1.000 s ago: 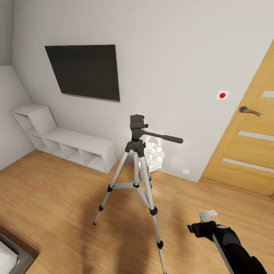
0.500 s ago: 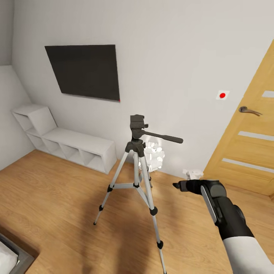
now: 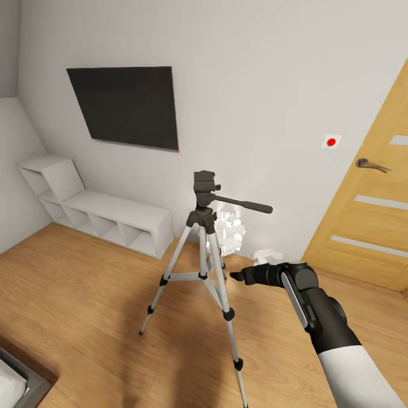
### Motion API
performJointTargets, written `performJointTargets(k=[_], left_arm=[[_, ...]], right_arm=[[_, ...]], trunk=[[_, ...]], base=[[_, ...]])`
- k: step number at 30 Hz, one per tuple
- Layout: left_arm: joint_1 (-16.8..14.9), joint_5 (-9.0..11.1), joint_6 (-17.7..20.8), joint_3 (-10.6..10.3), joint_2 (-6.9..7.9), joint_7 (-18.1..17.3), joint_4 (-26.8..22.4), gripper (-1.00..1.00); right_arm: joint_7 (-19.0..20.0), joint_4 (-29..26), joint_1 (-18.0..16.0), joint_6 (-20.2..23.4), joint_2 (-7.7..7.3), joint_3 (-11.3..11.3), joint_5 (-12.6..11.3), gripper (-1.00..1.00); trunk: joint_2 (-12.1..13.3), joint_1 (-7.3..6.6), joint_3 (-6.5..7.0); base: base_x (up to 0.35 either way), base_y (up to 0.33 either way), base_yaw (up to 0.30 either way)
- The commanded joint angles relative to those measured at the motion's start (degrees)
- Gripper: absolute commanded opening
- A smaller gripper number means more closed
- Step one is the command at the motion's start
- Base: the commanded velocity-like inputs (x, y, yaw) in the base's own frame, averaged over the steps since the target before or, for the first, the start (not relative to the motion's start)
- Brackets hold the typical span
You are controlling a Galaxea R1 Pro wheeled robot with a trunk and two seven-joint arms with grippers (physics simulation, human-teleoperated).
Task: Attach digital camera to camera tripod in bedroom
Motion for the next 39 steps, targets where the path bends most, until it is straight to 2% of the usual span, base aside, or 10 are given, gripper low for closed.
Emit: performJointTargets(k=[1,25,31,39], left_arm=[[-0.05,0.54,-0.12,-0.48,0.01,-0.34,0.08,-1.0],[-0.05,0.43,-0.12,-0.48,0.01,-0.34,0.07,-1.0],[-0.05,0.39,-0.12,-0.5,0.01,-0.34,0.05,-1.0],[-0.05,0.37,-0.12,-0.48,0.01,-0.34,0.02,-1.0]], right_arm=[[0.16,0.0,0.0,0.25,-0.03,0.21,0.02,1.0],[0.57,0.16,-0.07,0.19,-0.44,0.77,0.03,1.0],[0.51,0.69,-0.07,-2.74,-0.26,0.84,0.07,1.0],[-0.16,6.79,-0.05,-8.92,0.47,0.98,0.09,1.0]], trunk=[[-0.11,0.03,-0.11],[-0.11,0.03,-0.11],[-0.11,0.03,-0.11],[-0.11,0.03,-0.11]], base=[[0.0,0.0,0.0],[0.0,0.0,0.0],[0.0,0.0,0.0],[0.0,0.0,0.0]])
